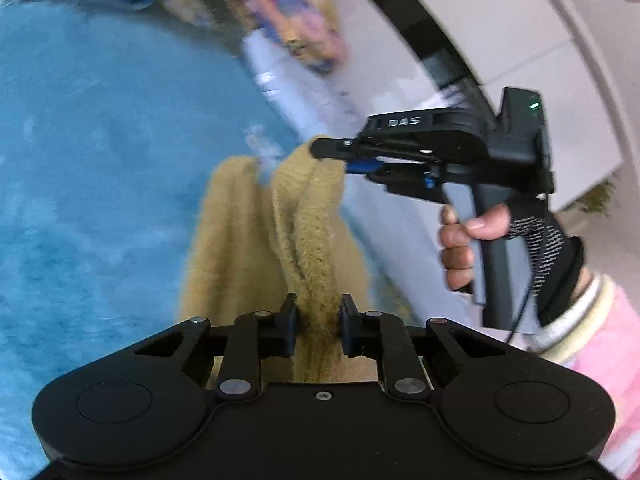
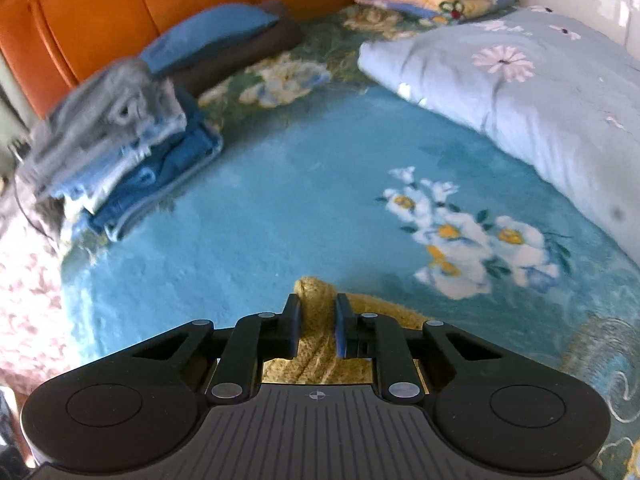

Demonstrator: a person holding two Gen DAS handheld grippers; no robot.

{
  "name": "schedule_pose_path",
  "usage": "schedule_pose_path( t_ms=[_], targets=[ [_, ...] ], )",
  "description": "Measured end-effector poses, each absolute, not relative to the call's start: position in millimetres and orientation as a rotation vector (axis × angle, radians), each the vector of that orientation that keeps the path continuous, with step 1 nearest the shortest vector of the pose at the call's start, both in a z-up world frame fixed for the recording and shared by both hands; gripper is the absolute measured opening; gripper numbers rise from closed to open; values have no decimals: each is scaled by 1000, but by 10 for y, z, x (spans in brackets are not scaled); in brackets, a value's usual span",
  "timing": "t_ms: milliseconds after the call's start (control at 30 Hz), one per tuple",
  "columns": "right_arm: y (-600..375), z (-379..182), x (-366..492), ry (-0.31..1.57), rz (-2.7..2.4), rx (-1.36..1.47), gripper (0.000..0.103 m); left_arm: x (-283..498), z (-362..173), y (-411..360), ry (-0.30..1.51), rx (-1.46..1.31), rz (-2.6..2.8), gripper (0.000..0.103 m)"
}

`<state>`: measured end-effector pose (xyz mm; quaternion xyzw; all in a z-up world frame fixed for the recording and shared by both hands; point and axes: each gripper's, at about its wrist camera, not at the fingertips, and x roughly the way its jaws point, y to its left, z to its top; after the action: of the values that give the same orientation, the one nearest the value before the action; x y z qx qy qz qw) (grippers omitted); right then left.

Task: Fold clothes
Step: 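Grasp the sweater edge with the left gripper while the right gripper lifts away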

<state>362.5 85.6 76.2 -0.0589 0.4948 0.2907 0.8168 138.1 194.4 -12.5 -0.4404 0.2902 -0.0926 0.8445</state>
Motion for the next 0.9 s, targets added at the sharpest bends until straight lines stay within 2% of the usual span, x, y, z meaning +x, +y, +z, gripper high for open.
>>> schedule_pose_path(
  t_ms=[167,333,500,567,733,867,900],
  targets=[
    [1092,424,3669,1122,602,-135,16,1331,-447,2041,681,-976,-146,20],
    [1132,384,3659,1119,599,-139,22,1241,-464,2042,690,-971,-147,23],
    [882,614,3606,1092,662,-34,37,1177,-316,2046,680,-929,-159,25],
    [678,764,3558,1062,686,26,37,1195,-234,2052,663,-901,-159,31],
    [-95,950,3331,972,660,154,50,1225,-58,2050,626,-830,-127,42],
    [-811,745,2979,946,600,229,67,1347,29,2029,626,-756,-86,59],
    [-968,650,2892,955,582,259,73,1414,35,2030,636,-736,-85,61]
  ],
)
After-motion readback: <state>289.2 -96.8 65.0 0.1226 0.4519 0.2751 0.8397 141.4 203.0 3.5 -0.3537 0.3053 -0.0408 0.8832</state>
